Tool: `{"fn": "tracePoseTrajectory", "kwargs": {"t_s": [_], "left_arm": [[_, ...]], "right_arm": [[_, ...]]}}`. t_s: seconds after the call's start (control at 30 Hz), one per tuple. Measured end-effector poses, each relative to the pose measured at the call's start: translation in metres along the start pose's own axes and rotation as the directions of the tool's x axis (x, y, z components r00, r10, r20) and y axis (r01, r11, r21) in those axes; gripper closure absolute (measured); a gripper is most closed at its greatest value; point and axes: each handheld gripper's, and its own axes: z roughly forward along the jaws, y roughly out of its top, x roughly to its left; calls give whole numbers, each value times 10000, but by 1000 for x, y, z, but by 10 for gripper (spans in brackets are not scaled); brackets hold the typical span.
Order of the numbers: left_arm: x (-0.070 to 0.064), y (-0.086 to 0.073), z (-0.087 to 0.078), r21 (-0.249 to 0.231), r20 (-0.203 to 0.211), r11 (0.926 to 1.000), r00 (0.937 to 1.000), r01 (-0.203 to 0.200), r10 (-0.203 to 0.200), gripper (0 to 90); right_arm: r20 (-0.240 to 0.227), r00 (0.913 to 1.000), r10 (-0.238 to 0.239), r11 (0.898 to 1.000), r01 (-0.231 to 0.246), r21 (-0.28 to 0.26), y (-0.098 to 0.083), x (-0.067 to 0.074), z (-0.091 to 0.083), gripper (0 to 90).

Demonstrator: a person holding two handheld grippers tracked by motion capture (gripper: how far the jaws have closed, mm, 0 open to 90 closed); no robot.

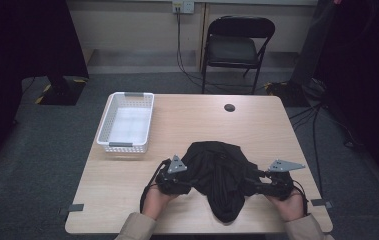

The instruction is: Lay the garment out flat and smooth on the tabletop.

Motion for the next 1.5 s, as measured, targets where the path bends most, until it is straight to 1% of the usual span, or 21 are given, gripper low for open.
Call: {"fn": "tracePoseTrajectory", "kwargs": {"t_s": [0.07, 0.2, 0.23, 0.27, 0.33, 0.37, 0.47, 0.5, 0.53, 0.57, 0.6, 0.63, 0.67, 0.8, 0.83, 0.9, 0.93, 0.97, 1.03, 1.2, 1.5], "left_arm": [[0, 4, 6, 35, 110, 10000, 9999, 45, -46, 467], [-2, 9, 13, 153, 108, 9996, 9996, -244, 243, 513], [-1, 12, 18, 252, 50, 9992, 9995, -308, 307, 543], [-1, 13, 20, 297, 148, 9994, 9998, -148, 144, 557], [-2, 15, 24, 354, 228, 9993, 9997, -76, 68, 574], [-2, 16, 26, 448, 265, 9989, 9996, -121, 109, 577], [-3, 17, 28, 656, 249, 9975, 9994, -259, 243, 647], [-3, 17, 28, 664, 300, 9974, 9992, -267, 247, 703], [-3, 17, 28, 664, 300, 9974, 9992, -267, 247, 725], [-1, 16, 28, 783, 282, 9969, 9996, -36, 14, 779], [0, 16, 28, 833, 320, 9965, 9994, 75, -102, 839], [1, 15, 29, 905, 458, 9956, 9986, 222, -264, 878], [1, 14, 30, 1009, 536, 9947, 9983, 187, -242, 880], [1, 15, 26, 981, 418, 9952, 9991, 19, -60, 886], [1, 17, 22, 838, 354, 9964, 9993, 87, -117, 887], [2, 19, 17, 818, 336, 9966, 9994, 98, -126, 887], [3, 20, 15, 809, 205, 9967, 9998, 60, -77, 887], [5, 20, 12, 760, 193, 9970, 9997, 128, -143, 887], [8, 21, 5, 570, 199, 9981, 9995, 231, -242, 887], [13, 29, -10, 429, 121, 9987, 9995, 280, -286, 887], [23, 41, -33, 139, -147, 9992, 9992, 369, -366, 887]], "right_arm": [[107, 9999, 56, 10000, -56, 67, 2, 1, 3, 512], [81, 9998, 160, 9998, -160, 67, 5, 3, 7, 510], [157, 9997, 172, 9997, -175, 142, 6, 5, 9, 517], [169, 9996, 210, 9997, -213, 138, 6, 5, 9, 523], [75, 9991, 424, 9991, -424, 83, 6, 5, 9, 529], [-50, 9985, 548, 9985, -548, 66, 6, 5, 9, 535], [-52, 9987, 516, 9987, -516, 60, 6, 6, 9, 563], [-84, 9985, 539, 9985, -538, 62, 6, 6, 9, 574], [11, 9986, 535, 9985, -535, 117, 6, 6, 9, 577], [98, 9985, 542, 9984, -544, 181, 5, 5, 10, 577], [38, 9981, 608, 9979, -609, 200, 5, 4, 11, 578], [30, 9977, 684, 9974, -684, 228, 4, 3, 12, 577], [-27, 9974, 722, 9972, -721, 208, 3, 3, 13, 576], [-129, 9981, 610, 9980, -608, 194, 4, 6, 12, 590], [-87, 9985, 547, 9982, -545, 250, 5, 7, 12, 636], [-15, 9992, 403, 9984, -403, 393, 6, 8, 12, 684], [-15, 9993, 370, 9984, -369, 439, 7, 8, 12, 750], [50, 9996, 278, 9988, -280, 391, 7, 8, 11, 798], [-68, 9999, 152, 9993, -150, 338, 9, 8, 8, 869], [103, 9996, -255, 9993, 252, 285, 21, 8, -2, 874], [332, 9965, -765, 9969, 759, 200, 49, 0, -21, 876]]}}
